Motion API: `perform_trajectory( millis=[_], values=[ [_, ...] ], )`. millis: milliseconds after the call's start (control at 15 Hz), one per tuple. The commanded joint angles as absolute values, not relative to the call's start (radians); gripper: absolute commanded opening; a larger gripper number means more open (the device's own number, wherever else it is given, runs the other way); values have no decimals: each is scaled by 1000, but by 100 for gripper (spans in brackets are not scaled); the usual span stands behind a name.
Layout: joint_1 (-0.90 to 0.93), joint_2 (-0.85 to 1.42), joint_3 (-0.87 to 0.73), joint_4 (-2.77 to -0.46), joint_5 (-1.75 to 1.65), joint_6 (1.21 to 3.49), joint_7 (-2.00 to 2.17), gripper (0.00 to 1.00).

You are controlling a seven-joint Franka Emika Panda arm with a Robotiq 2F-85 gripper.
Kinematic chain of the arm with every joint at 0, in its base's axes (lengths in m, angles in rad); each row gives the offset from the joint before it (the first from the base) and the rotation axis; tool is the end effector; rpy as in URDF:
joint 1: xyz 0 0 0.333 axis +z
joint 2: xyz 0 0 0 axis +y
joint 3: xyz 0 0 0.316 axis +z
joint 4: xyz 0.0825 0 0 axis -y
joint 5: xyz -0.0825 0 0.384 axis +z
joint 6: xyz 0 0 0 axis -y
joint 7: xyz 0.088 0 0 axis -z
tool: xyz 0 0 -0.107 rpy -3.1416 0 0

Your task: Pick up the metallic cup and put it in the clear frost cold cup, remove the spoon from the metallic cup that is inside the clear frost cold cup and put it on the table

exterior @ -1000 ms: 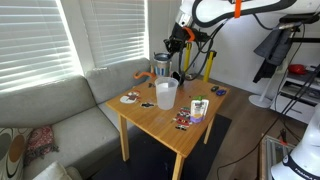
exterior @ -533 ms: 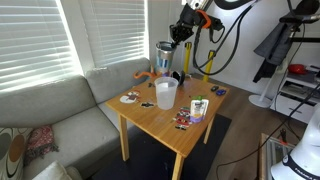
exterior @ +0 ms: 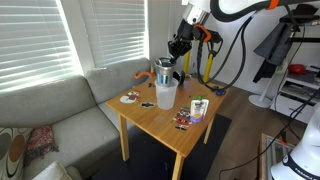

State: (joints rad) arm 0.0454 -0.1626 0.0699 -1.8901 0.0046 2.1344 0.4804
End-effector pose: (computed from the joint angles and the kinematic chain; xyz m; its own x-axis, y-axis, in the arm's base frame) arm 0.5417 0.0657 0.6161 0.8614 -0.3644 0.3538 -0.3210 -0.9304 -0.1767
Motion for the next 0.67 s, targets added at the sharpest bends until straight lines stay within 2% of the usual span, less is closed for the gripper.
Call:
perform_trajectory(
  millis=[0,600],
  values=[
    [32,-156,67,-1932,29,2152,467,1],
    [25,-83,46,-1978,80,2163,430,1]
  ],
)
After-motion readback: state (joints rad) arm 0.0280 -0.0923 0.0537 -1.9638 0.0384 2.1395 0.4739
